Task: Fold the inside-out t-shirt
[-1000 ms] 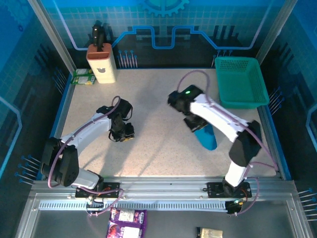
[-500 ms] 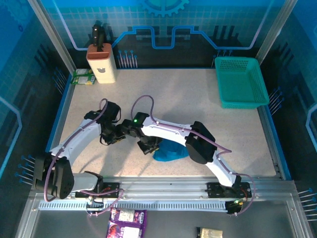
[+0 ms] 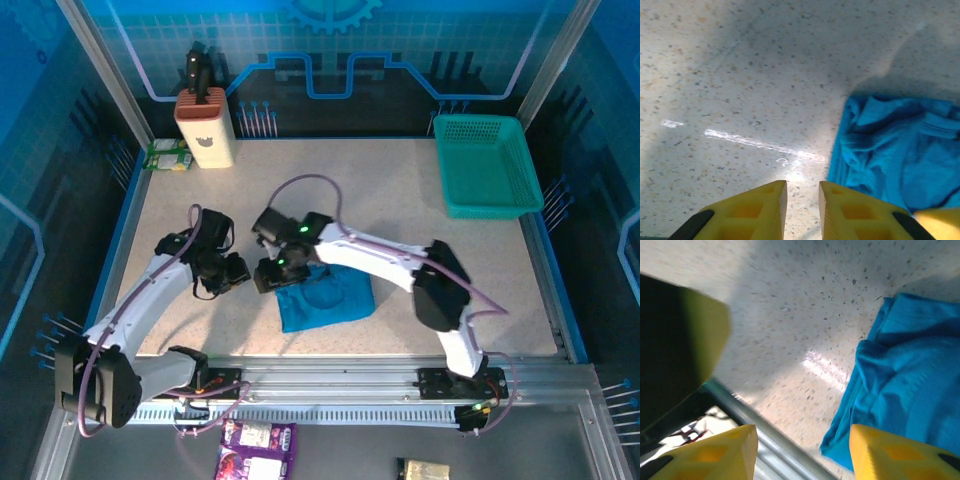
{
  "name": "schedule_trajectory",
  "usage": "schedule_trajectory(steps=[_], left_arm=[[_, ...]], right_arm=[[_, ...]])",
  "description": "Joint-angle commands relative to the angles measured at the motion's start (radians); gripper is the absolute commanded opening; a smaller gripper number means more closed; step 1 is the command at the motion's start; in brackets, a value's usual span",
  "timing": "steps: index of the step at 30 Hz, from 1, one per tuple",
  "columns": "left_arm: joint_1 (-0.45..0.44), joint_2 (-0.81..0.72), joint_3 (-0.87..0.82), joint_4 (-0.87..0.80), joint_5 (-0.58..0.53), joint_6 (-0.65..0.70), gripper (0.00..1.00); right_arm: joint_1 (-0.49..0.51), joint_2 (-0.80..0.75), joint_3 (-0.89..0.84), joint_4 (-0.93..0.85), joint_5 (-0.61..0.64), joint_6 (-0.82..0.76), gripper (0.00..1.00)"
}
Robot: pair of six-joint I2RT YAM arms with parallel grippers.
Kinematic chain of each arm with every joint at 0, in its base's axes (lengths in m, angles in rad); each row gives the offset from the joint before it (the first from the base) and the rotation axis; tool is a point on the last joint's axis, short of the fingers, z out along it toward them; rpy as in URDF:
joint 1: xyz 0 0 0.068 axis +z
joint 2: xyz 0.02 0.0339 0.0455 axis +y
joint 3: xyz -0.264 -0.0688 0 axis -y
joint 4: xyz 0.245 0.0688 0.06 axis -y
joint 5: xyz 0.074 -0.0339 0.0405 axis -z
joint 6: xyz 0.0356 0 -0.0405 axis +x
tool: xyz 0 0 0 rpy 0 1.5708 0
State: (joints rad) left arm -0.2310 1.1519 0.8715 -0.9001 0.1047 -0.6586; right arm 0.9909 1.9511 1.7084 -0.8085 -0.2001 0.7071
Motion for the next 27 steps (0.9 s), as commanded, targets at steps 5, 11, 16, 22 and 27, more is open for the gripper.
schedule_trajectory(steps=[5, 11, 16, 22, 27], left_arm=[[-0.196, 0.039, -0.071, 0.235, 0.179, -0.199, 0.21], [-0.318, 0.177, -0.14, 0.412, 0.207, -0.274, 0.19], [-0.314, 0.308, -0.141, 0.427, 0.132, -0.231, 0.17], [-0.257, 0.402, -0.068, 0.381, 0.026, -0.115, 0.16], [-0.186, 0.388, -0.037, 0.382, 0.046, -0.042, 0.17]], right_arm=[[-0.288, -0.302, -0.437, 0.252, -0.318, -0.031, 0.5], [-0.488, -0.318, -0.622, 0.305, -0.484, -0.126, 0.49], [-0.532, -0.292, -0.694, 0.302, -0.389, -0.128, 0.48], [-0.584, -0.401, -0.795, 0.372, -0.331, -0.073, 0.48], [-0.625, -0.444, -0.823, 0.374, -0.319, -0.094, 0.47]])
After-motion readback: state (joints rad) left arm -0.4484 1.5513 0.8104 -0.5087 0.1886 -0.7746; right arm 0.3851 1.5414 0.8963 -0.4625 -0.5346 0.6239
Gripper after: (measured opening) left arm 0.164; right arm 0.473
